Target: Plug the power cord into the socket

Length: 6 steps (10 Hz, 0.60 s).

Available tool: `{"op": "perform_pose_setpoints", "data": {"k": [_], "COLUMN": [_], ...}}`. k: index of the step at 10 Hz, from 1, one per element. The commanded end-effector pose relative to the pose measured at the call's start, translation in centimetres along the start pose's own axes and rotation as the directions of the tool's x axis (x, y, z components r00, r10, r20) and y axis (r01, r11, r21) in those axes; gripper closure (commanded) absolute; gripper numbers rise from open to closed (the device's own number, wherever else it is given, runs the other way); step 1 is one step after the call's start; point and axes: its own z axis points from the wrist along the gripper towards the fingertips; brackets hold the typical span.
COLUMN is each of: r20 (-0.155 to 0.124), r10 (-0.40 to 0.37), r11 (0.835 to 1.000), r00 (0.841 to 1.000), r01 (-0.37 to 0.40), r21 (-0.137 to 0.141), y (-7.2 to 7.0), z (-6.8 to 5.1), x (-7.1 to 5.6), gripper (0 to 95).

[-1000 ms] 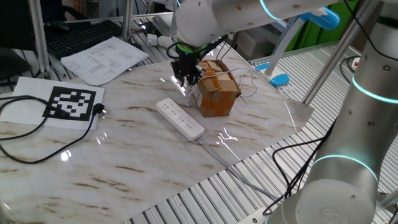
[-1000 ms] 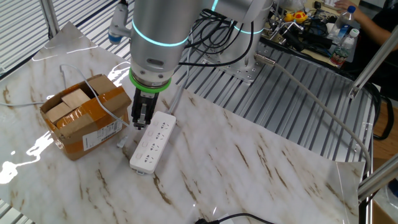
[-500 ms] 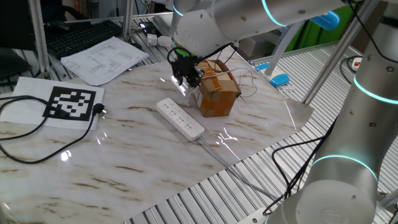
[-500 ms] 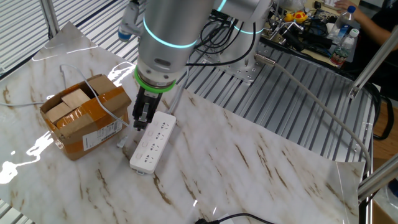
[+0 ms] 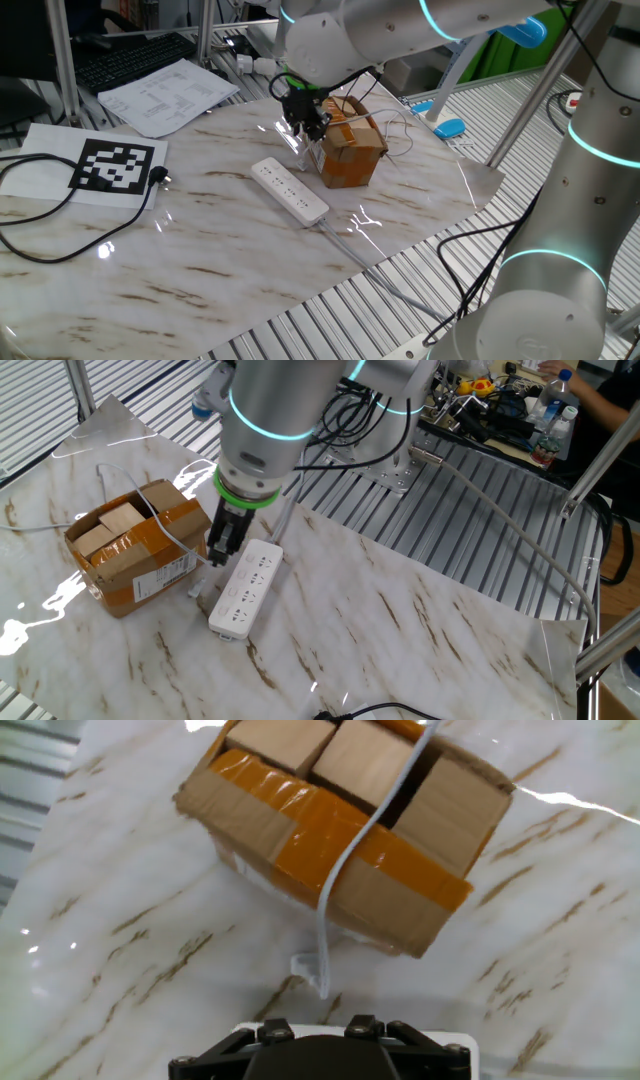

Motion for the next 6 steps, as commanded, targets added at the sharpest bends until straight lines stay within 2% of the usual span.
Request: {"op": "perform_pose_setpoints", "data": {"k": [1, 3, 6], "r20": [0.004, -0.001, 0.006], "r10": [0.045, 0.085, 0.107], "r11": [0.999, 0.996, 0.994], "r00": [0.999, 0.996, 0.994], "r01": [-0.045, -0.085, -0.107], "r21": [-0.009, -0.018, -0.026], "y": [-0.1, -0.2, -0.2], "z": [0.0, 0.3, 1.4], "x": [0.0, 0.2, 0.5], "gripper": [57.0, 57.0, 57.0]}}
